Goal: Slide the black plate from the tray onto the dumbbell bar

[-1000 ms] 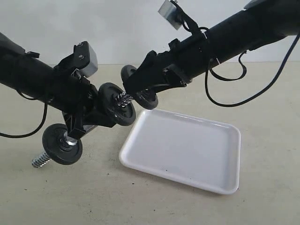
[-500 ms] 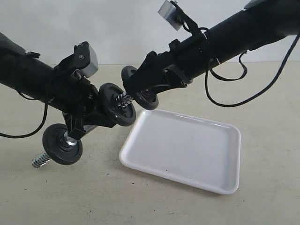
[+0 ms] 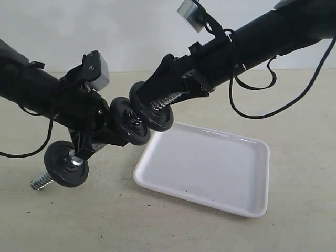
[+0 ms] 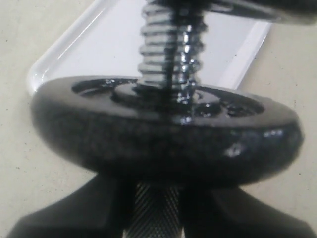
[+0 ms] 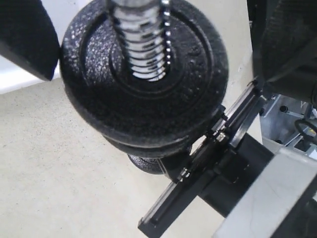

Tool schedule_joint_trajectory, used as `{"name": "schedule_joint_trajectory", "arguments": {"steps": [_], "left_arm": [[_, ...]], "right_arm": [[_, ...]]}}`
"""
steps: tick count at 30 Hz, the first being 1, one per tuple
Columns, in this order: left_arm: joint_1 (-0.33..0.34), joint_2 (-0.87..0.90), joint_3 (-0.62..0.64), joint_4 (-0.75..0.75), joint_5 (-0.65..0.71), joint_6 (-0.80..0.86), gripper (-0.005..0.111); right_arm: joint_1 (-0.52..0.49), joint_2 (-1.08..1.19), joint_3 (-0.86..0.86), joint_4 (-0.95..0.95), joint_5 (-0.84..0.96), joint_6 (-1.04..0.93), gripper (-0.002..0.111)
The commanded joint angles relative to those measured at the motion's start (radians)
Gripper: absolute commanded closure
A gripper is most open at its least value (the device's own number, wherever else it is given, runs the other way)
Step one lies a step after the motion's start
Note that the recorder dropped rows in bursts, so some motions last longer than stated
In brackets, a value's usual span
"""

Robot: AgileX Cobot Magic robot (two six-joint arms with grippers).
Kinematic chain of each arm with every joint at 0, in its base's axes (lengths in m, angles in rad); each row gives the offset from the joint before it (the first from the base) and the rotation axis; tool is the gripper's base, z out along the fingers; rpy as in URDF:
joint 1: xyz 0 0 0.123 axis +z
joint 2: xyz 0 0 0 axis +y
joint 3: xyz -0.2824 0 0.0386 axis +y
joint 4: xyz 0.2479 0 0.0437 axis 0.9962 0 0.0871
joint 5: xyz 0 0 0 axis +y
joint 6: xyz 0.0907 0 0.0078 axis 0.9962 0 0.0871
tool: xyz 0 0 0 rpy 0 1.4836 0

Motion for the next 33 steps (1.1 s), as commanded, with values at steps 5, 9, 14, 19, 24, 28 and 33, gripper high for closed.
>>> {"name": "schedule_joint_trajectory", "arguments": {"steps": [5,9,14,19,24,28,33], "left_arm": [[0.003,-0.034,-0.028,-0.195,0.014,-0.010,0.102],[0.003,-0.034,-0.028,-0.193,0.014,-0.010,0.102],[0.003,-0.034,-0.028,-0.193,-0.026,-0.010,0.102],[0.003,-0.034,-0.028,-0.195,-0.162,-0.150,0.102],[0.003,-0.017,-0.028,-0.195,-0.256,-0.269,0.102],[0.003,0.010,-0.028,-0.195,-0.330,-0.373,0.102],[0.003,0.049,-0.028,-0.247,-0.413,-0.565,0.102]], "right_arm": [[0.001,-0.023,-0.012,0.019,-0.111,0.009,0.004],[0.001,-0.023,-0.012,0.019,-0.170,0.050,0.004],[0.001,-0.027,-0.012,0.010,-0.108,-0.008,0.004],[0.001,-0.039,-0.012,-0.061,-0.044,-0.024,0.004],[0.001,-0.060,-0.012,-0.064,0.044,0.009,0.004],[0.001,-0.091,-0.012,-0.064,0.054,0.009,0.004],[0.001,-0.116,-0.012,-0.060,0.067,0.009,0.004]]}}
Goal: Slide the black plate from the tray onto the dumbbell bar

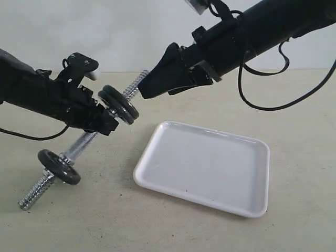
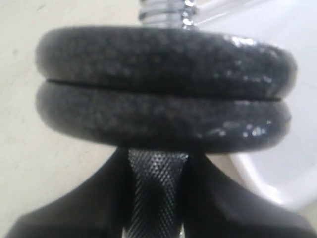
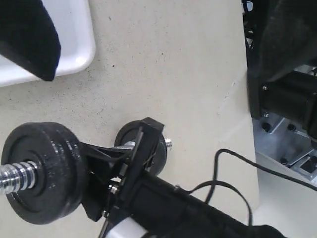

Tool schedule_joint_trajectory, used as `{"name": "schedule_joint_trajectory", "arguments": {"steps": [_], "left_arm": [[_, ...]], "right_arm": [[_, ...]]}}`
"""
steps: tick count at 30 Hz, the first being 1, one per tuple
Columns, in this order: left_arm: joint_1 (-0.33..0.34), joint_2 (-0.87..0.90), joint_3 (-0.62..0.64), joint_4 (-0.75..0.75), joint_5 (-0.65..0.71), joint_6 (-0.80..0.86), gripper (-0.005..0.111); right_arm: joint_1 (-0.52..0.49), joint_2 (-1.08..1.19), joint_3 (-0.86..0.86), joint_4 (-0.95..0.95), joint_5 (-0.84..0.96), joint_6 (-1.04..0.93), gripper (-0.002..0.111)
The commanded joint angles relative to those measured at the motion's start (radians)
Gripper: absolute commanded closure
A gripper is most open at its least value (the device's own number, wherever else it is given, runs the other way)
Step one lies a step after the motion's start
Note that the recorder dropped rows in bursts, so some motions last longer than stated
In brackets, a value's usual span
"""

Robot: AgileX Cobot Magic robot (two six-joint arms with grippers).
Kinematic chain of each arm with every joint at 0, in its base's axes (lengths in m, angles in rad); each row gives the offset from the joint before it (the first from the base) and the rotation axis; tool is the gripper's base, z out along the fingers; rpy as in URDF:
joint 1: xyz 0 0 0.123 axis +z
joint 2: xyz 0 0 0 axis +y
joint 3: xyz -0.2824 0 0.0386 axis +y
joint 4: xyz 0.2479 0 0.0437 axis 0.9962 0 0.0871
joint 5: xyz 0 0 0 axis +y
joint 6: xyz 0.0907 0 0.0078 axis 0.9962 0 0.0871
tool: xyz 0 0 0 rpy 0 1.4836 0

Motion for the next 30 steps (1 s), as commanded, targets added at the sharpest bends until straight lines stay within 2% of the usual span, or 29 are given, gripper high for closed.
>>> {"name": "schedule_joint_trajectory", "arguments": {"steps": [1,10,13,21,30], "left_arm": [[0.001,-0.020,-0.032,-0.211,-0.043,-0.175,0.102],[0.001,0.056,-0.032,-0.446,0.003,-0.175,0.102],[0.001,0.094,-0.032,-0.536,0.056,-0.032,0.102],[0.001,0.107,-0.032,-0.551,0.044,0.047,0.102],[0.001,0.107,-0.032,-0.551,0.033,0.052,0.102]], "right_arm": [[-0.001,-0.029,-0.004,0.008,0.033,0.000,0.004],[-0.001,-0.029,-0.004,0.015,0.033,-0.006,0.004],[-0.001,-0.029,-0.004,0.016,0.033,-0.006,0.004],[-0.001,-0.029,-0.004,0.016,0.033,-0.006,0.004],[-0.001,-0.029,-0.004,0.024,0.033,-0.006,0.004]]}}
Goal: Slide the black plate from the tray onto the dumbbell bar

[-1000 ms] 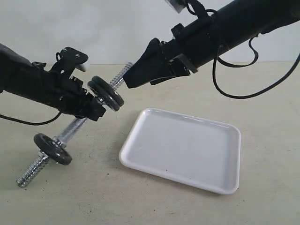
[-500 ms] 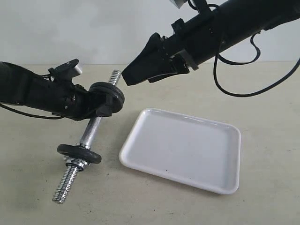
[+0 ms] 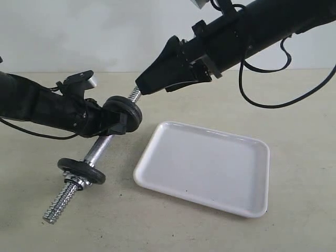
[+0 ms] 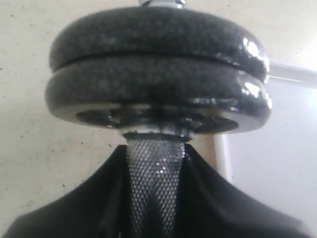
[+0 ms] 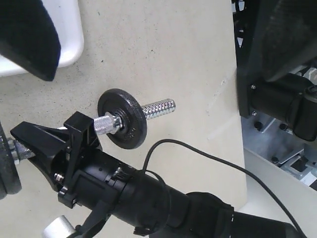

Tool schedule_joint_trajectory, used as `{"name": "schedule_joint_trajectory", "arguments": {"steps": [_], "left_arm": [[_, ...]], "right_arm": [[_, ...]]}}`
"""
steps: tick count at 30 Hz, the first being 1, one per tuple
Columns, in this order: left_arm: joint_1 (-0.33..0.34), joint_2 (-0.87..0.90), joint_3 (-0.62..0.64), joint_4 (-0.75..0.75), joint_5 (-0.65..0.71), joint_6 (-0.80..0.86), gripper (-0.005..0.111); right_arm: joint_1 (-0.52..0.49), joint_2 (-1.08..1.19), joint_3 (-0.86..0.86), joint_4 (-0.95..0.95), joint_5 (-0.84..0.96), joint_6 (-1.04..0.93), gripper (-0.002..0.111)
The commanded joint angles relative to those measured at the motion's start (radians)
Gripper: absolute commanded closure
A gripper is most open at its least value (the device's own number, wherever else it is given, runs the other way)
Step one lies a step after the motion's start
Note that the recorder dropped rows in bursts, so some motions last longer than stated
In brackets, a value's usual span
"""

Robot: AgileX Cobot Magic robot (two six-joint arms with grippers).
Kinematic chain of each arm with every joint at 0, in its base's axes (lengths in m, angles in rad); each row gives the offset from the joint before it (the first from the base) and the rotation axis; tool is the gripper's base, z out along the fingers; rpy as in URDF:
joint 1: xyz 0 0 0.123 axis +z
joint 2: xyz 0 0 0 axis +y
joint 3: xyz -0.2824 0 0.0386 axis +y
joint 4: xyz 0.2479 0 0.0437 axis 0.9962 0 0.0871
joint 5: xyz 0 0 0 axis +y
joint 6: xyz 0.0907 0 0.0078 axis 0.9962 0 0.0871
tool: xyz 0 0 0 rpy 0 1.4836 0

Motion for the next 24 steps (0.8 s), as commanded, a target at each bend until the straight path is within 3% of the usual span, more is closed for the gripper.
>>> {"name": "schedule_joint_trajectory", "arguments": {"steps": [1,6,9,14,17,24], "left_arm": [[-0.002,-0.045,-0.032,-0.065,0.070,0.025,0.102],[-0.002,-0.045,-0.032,-0.065,0.086,0.036,0.101],[-0.002,-0.045,-0.032,-0.065,0.100,0.043,0.091],[-0.002,-0.045,-0.032,-0.081,0.100,0.043,0.052],[-0.002,-0.045,-0.032,-0.115,0.096,0.043,0.036],[-0.002,-0.045,-0.032,-0.120,0.093,0.043,0.037]], "right_arm": [[-0.001,-0.014,-0.004,0.005,0.006,-0.004,0.004],[-0.001,-0.014,-0.004,0.005,0.006,-0.004,0.004],[-0.001,-0.014,-0.004,0.005,0.006,-0.004,0.004],[-0.001,-0.014,-0.004,0.009,0.006,-0.004,0.004],[-0.001,-0.014,-0.004,0.011,0.006,-0.004,0.004],[-0.001,-0.014,-0.004,0.011,0.006,-0.004,0.004]]}}
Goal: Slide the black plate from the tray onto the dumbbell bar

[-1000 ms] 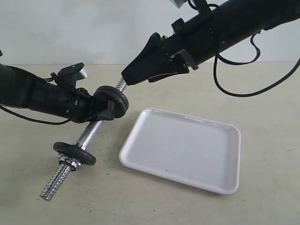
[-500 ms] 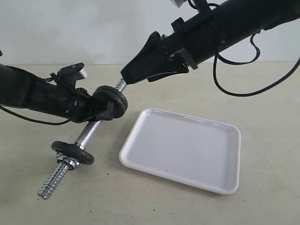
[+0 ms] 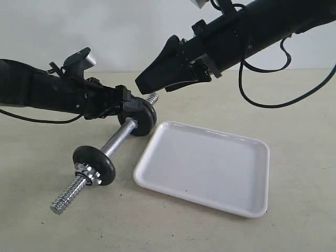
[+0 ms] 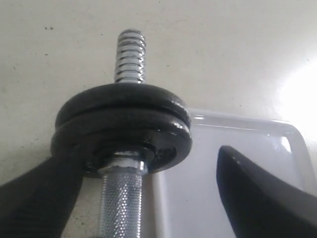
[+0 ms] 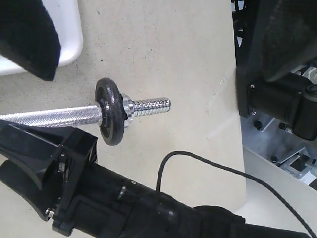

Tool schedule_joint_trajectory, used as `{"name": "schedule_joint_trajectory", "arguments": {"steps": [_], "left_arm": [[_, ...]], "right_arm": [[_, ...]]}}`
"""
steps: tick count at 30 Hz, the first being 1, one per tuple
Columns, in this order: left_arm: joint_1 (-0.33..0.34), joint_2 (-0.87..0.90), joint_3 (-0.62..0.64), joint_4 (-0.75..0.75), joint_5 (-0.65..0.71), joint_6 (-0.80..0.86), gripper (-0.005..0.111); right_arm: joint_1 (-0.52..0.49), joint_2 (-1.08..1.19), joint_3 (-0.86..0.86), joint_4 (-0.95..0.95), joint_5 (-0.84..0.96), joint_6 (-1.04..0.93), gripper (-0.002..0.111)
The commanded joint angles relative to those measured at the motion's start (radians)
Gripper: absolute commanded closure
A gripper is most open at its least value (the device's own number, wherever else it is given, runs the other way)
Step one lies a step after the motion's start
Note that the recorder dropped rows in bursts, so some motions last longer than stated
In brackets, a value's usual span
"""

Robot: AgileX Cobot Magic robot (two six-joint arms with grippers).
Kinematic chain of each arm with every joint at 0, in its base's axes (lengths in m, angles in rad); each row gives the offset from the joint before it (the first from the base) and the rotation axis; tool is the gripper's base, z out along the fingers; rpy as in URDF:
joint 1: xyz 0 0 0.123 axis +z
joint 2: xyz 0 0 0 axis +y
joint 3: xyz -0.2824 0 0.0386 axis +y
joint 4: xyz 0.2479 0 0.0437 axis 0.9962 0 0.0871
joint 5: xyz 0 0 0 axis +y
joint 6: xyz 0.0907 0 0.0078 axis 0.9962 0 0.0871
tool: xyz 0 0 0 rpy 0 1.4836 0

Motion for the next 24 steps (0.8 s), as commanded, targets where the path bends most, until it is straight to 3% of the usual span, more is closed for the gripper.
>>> {"name": "schedule_joint_trajectory", "arguments": {"steps": [1,10,16,17,18,21,24], "left_arm": [[-0.002,-0.005,-0.002,-0.015,0.004,0.009,0.037],[-0.002,-0.008,-0.002,-0.044,0.004,0.009,0.037],[-0.002,-0.149,-0.002,-0.049,-0.007,0.040,0.038],[0.000,-0.179,-0.002,-0.049,-0.012,0.045,0.041],[0.000,-0.227,-0.002,-0.049,-0.019,0.047,0.052],[0.000,-0.364,-0.002,0.027,-0.005,0.105,0.102],[0.000,-0.445,-0.002,0.029,0.030,0.188,0.102]], "right_arm": [[-0.001,-0.014,-0.004,0.007,0.006,-0.004,0.004],[-0.001,-0.014,-0.004,0.007,0.006,-0.004,0.004],[-0.001,-0.014,-0.008,0.013,0.004,-0.004,0.004],[-0.001,-0.014,-0.018,0.011,0.006,-0.004,0.004],[-0.001,-0.016,-0.052,0.009,0.006,-0.004,0.004],[-0.001,-0.038,-0.173,0.011,0.006,-0.002,0.004],[-0.001,-0.074,-0.225,0.013,0.006,-0.001,0.004]]}}
